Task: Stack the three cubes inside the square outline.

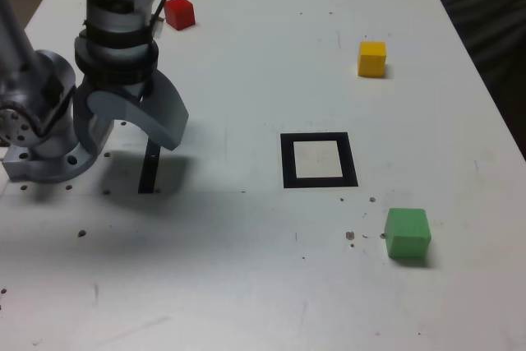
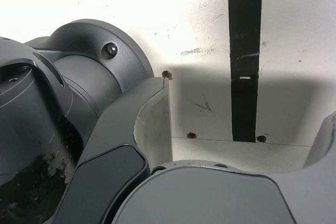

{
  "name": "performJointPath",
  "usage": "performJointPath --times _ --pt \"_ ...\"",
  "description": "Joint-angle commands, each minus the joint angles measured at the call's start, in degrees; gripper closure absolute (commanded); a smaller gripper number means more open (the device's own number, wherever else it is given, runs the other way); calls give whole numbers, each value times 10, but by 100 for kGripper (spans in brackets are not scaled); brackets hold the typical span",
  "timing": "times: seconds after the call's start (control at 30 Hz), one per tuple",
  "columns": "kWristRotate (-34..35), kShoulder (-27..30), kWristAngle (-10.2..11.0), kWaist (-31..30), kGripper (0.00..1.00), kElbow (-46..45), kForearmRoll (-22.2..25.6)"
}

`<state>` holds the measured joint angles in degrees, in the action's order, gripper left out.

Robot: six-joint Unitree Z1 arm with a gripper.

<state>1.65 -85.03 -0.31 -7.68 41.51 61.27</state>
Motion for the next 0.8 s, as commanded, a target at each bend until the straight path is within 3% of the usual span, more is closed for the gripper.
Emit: performJointPath --times 0.0,0.77 --pt "1 4 1 4 0 -4 1" --pt "2 29 21 15 0 -16 -8"
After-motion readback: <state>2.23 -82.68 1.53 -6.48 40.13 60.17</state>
